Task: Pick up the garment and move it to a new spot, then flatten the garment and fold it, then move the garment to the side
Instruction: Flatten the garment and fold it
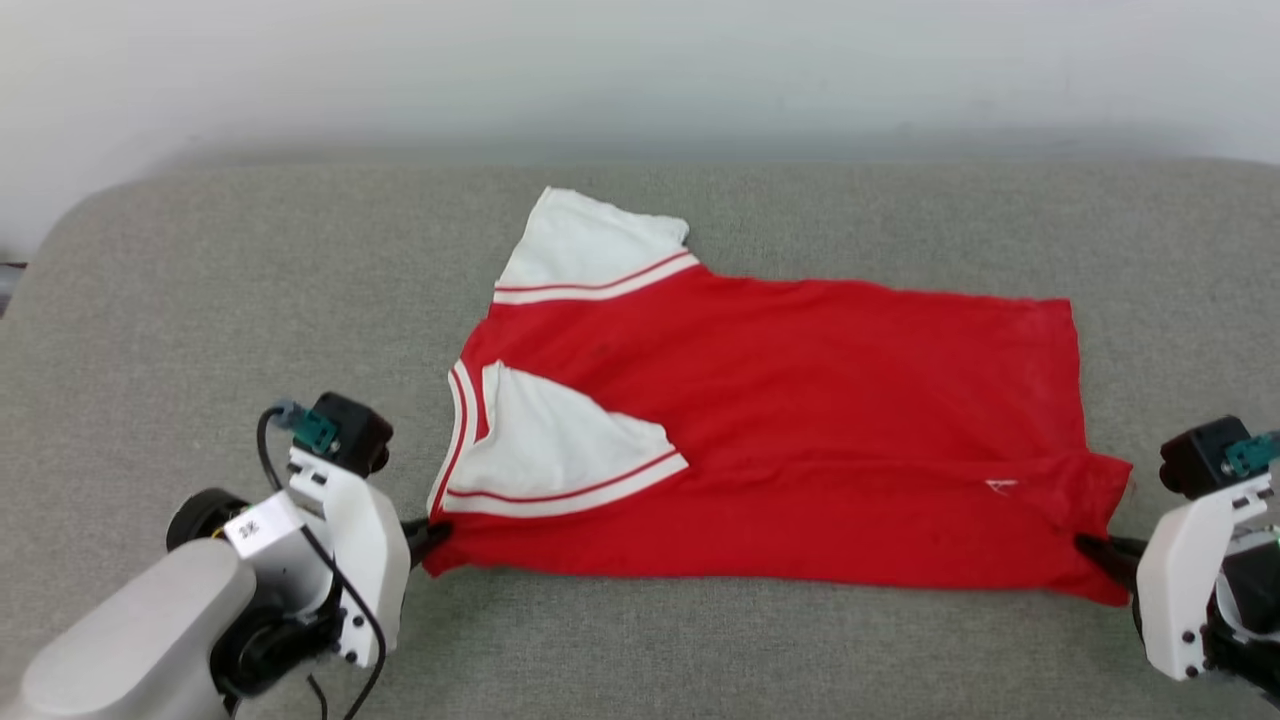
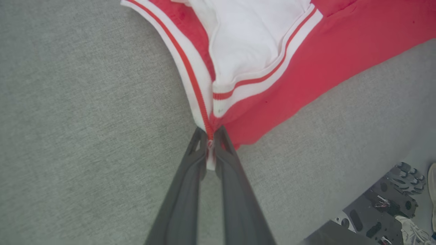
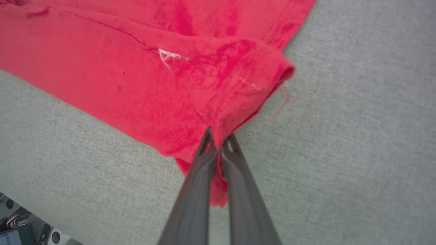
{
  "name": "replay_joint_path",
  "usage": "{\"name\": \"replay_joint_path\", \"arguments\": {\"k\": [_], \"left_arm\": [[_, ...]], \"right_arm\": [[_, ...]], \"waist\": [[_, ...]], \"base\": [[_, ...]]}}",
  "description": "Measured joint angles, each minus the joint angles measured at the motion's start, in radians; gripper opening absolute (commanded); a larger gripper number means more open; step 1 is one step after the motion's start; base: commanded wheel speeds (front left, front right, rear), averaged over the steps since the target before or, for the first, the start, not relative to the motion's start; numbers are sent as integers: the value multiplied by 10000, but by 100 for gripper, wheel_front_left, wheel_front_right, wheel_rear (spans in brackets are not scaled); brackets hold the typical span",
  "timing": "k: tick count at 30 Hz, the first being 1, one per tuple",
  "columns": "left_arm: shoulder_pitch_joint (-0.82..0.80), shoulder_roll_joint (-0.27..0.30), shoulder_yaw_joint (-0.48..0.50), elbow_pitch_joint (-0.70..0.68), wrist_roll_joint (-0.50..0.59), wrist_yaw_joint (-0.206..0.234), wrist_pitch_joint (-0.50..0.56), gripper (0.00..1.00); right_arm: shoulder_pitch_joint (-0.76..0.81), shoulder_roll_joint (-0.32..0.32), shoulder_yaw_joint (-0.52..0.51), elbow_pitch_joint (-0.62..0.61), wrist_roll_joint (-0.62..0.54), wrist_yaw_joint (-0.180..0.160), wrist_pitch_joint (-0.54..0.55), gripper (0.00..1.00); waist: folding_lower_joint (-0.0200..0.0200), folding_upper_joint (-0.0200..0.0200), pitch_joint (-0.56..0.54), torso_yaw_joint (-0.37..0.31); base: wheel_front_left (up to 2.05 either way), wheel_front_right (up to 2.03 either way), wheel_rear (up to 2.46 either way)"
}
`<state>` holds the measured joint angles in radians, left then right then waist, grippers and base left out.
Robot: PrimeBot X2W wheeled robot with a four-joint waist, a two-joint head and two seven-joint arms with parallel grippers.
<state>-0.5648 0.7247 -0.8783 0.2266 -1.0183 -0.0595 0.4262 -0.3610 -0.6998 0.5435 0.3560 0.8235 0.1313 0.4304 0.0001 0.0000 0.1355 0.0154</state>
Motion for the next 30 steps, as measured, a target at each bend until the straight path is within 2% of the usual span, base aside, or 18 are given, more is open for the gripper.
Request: {"name": "replay_joint_path", "arguments": {"k": [7,13,18,26,27,28,30], "left_arm": [[912,543,-10,-830,-207,422,-100,0],[1539,738,-67,-1289,-441,744,-128,0],[1804,729,-165,-1229,-516,876,-157,0],[1852,265,-255,-428,-410,756,-439,0],[1848,211,-249,-351,-387,756,-545,29],[1818,169,-247,-293,-326,756,-629,100],[1708,159,-221,-238,-196,759,-813,100]], "right_arm": [[787,-575,-222,-765,213,0,-59,0],[1322,-792,-631,-1026,224,2,198,0],[1550,-493,-920,-932,370,2,466,0],[1571,115,-959,-171,23,0,180,0],[1570,173,-997,-90,-38,0,-10,45],[1570,234,-1055,6,-161,4,-201,100],[1568,318,-1110,50,-483,2,-558,100]], "waist": [[-1,0,-400,39],[0,0,-384,16],[-1,0,-163,4],[0,0,164,29],[0,0,155,34],[-1,0,137,39],[0,0,61,47]], "base": [[0,0,0],[0,0,0],[0,0,0],[0,0,0],[0,0,0],[0,0,0],[0,0,0]]}}
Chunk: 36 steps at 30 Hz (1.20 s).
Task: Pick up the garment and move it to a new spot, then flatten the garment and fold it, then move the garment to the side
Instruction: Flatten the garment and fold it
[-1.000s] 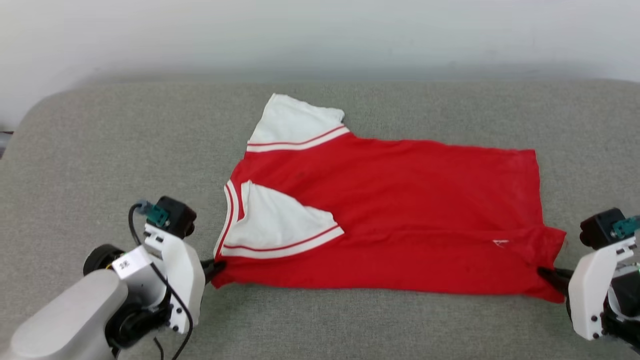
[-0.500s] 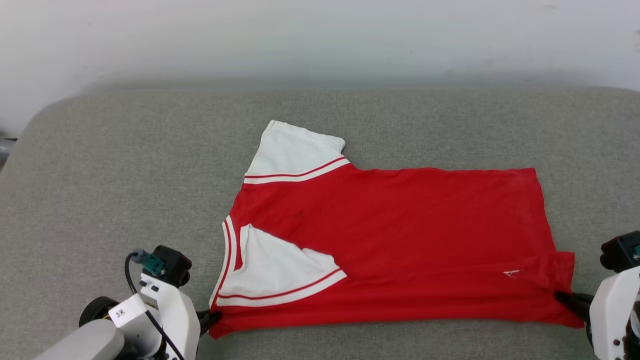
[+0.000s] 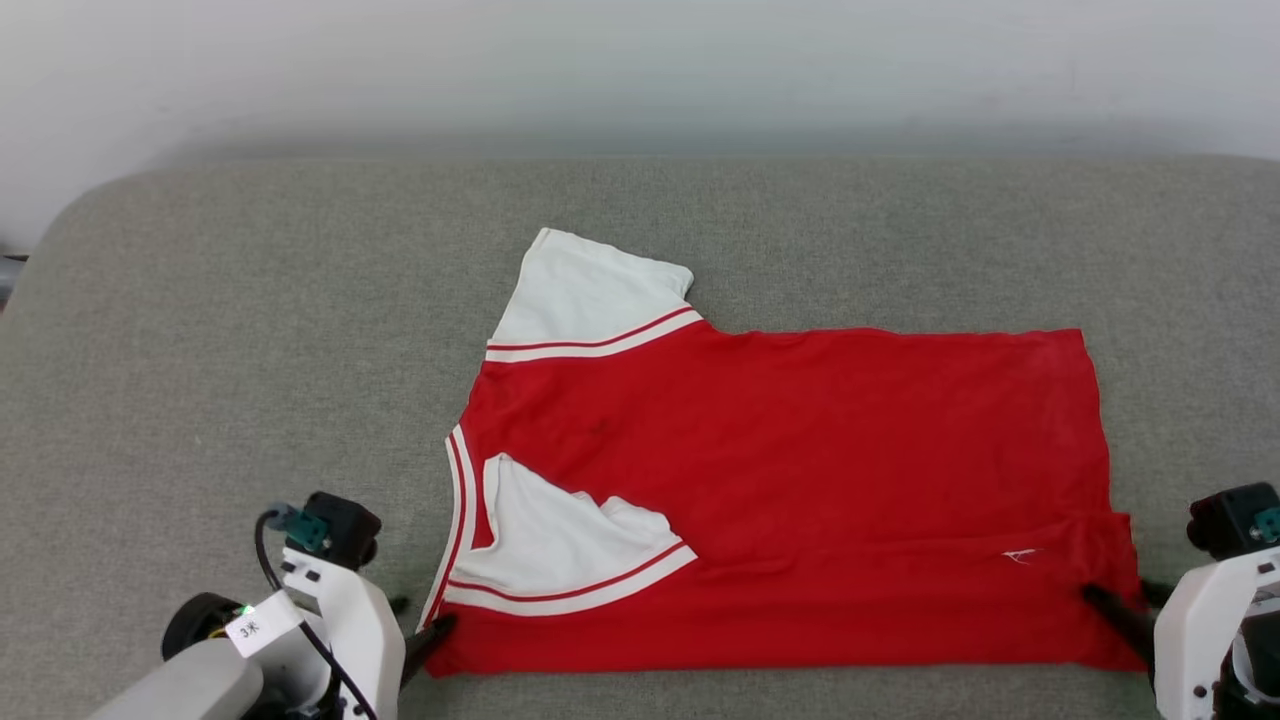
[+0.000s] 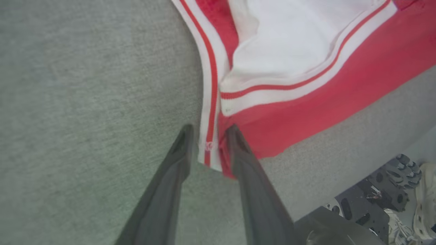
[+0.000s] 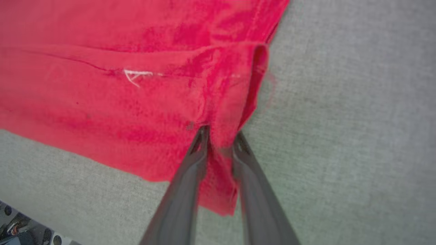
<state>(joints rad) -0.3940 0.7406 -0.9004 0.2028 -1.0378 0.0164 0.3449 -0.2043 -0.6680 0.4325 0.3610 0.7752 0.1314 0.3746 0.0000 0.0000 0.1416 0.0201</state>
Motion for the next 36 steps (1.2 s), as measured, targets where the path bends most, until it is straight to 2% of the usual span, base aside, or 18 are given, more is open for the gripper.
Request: {"name": "replay_joint_path", "arguments": {"k": [8,15,20,28,32,36], "left_arm": [[-421,328,566,-481,378,232,-913,100],[-1494,311,1216,-619,978,541,-1827,100],[-2814,-61,1390,-209,1384,397,-1977,100],[-5196,-516,1597,1225,1373,-263,-974,100],[-6265,-690,1515,2115,1062,-631,305,100],[-7309,-828,1317,2809,644,-826,2119,100]], "right_arm": [[-5,453,-1273,-453,-1221,-2,-2111,100],[109,1778,-3009,-1542,-2859,-2,-3760,100],[427,2784,-3845,-2732,-3946,-2,-4234,100],[825,4004,-4142,-4498,-4872,-2,-4293,100],[815,4219,-4057,-4955,-5081,-2,-4215,100],[649,4307,-3900,-5269,-5154,-2,-4197,100]], "waist": [[-1,0,-465,-76],[0,0,-456,-334],[0,0,-110,-498],[1,0,861,-920],[1,0,1458,-1186],[2,0,2059,-1452]], "base": [[0,0,0],[0,0,0],[0,0,0],[0,0,0],[0,0,0],[0,0,0]]}}
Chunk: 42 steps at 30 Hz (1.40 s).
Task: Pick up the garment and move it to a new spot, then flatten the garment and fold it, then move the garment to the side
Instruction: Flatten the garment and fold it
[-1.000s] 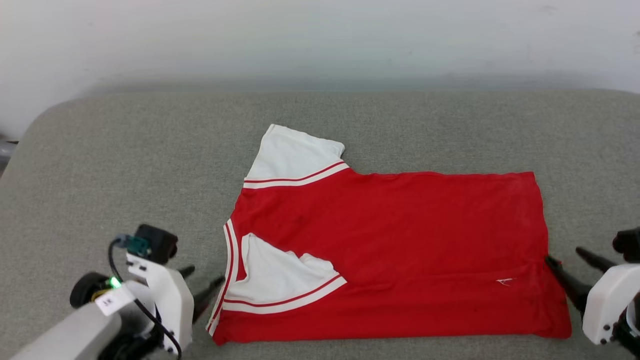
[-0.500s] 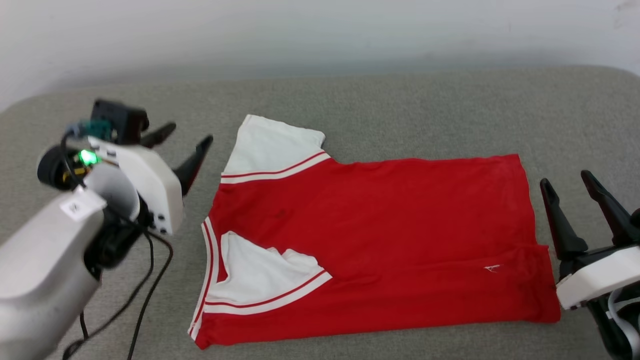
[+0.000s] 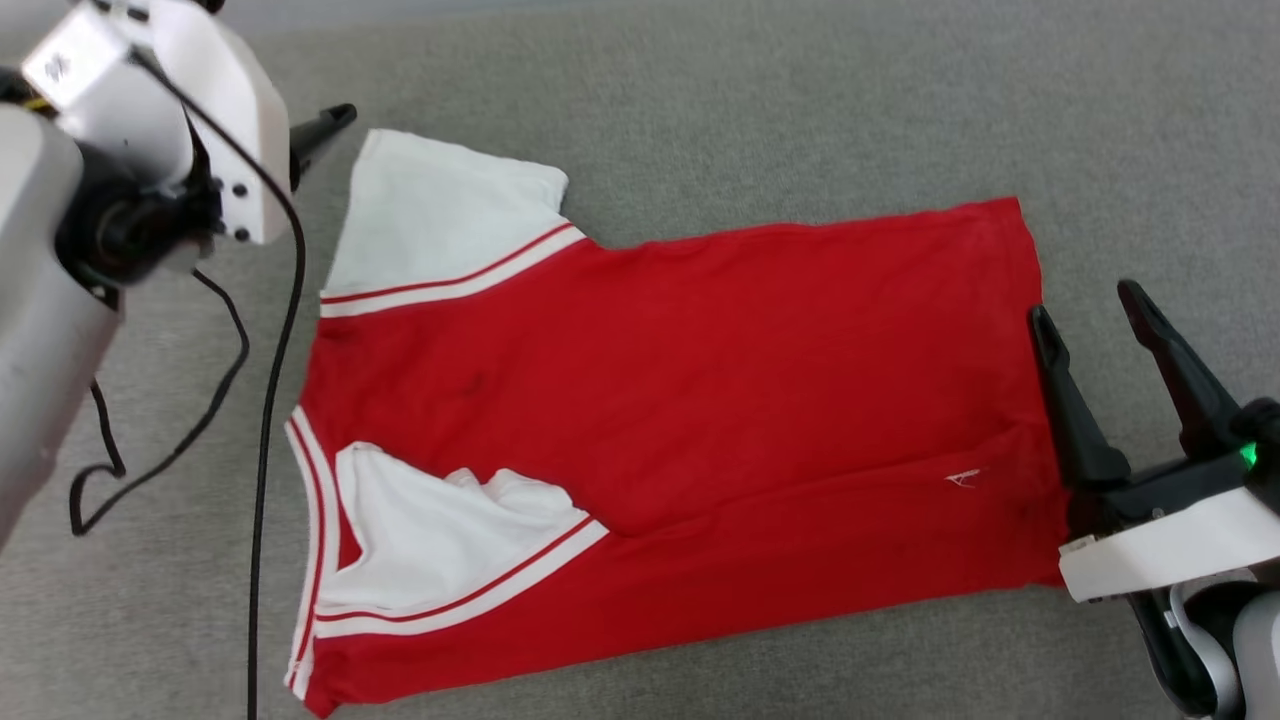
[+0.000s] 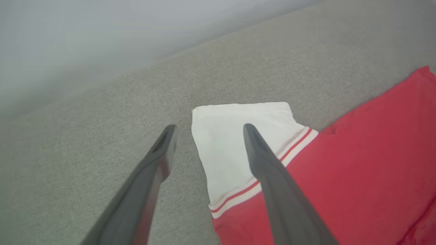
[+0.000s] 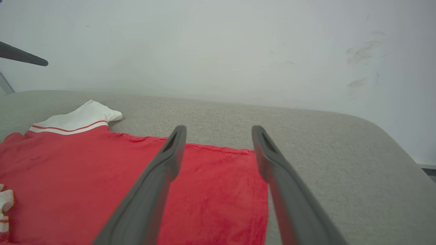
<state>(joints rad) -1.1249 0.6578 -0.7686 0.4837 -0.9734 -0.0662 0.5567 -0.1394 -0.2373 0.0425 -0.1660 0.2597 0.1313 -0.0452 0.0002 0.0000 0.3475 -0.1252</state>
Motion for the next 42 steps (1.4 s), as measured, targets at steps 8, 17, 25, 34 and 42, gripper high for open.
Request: {"name": "replay_joint_path", "arguments": {"k": [8,17,25,34,42], "left_arm": [[-1494,-274,-610,928,-12,-146,2364,100],[-2161,-414,-888,2086,314,-169,2769,100],[-2303,-539,-984,2330,102,-474,2652,0],[-2113,-719,-1375,1914,305,-616,1348,0],[-1752,-512,-1962,443,238,-627,286,0]], "right_arm": [[-578,-50,278,-238,-140,0,-69,100],[-1157,-90,642,-198,-96,0,-222,100],[-1260,-242,380,-134,-17,0,-272,100],[-2110,-823,-545,-259,759,0,600,100],[-3226,-2679,-224,610,2290,-2,3864,100]], "waist": [[1,0,1190,-409],[0,0,2300,-741],[-1,0,2498,-750],[-1,0,1945,-392],[-1,0,1434,139]], "base": [[0,0,0],[0,0,0],[0,0,0],[0,0,0],[0,0,0]]}}
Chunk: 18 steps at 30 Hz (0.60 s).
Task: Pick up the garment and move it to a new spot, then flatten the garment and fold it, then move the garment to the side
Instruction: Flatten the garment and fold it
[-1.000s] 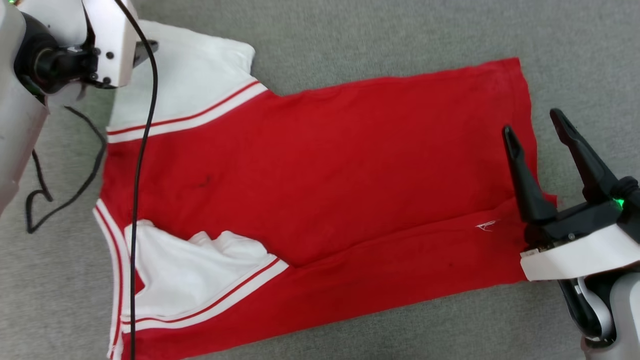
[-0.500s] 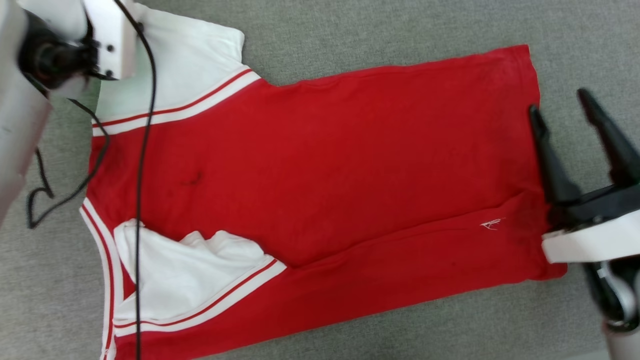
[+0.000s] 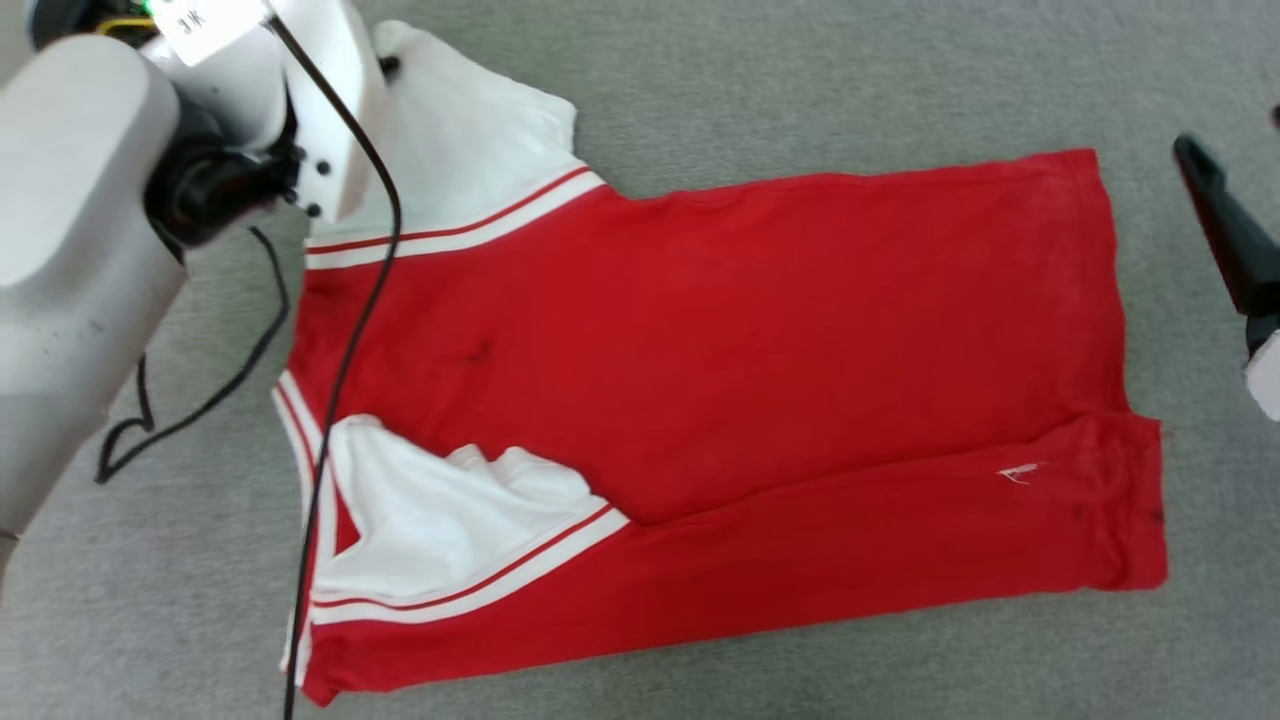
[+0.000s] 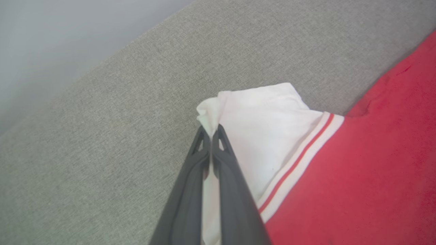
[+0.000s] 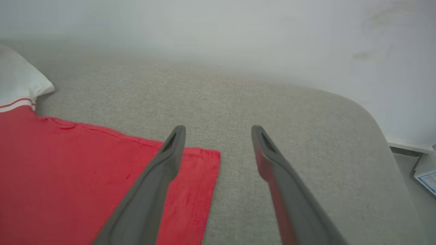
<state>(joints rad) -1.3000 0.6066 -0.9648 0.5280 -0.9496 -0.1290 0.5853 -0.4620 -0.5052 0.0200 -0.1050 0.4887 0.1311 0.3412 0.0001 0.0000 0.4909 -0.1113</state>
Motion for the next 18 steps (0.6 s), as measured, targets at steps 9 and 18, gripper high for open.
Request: {"name": "replay_joint_path", "arguments": {"k": [9,18], "left_arm": [[89,77,-376,-1244,127,-2,-663,0],[-39,-13,-508,-1776,407,-2,-965,0]], "right_arm": [[-1366,-1985,1344,1216,1737,2,3992,100],[-2737,-2288,2690,2731,1768,2,5074,100]], "waist": [[-1,0,-51,690],[-1,0,297,1185]], "base": [[0,0,0],[0,0,0]]}}
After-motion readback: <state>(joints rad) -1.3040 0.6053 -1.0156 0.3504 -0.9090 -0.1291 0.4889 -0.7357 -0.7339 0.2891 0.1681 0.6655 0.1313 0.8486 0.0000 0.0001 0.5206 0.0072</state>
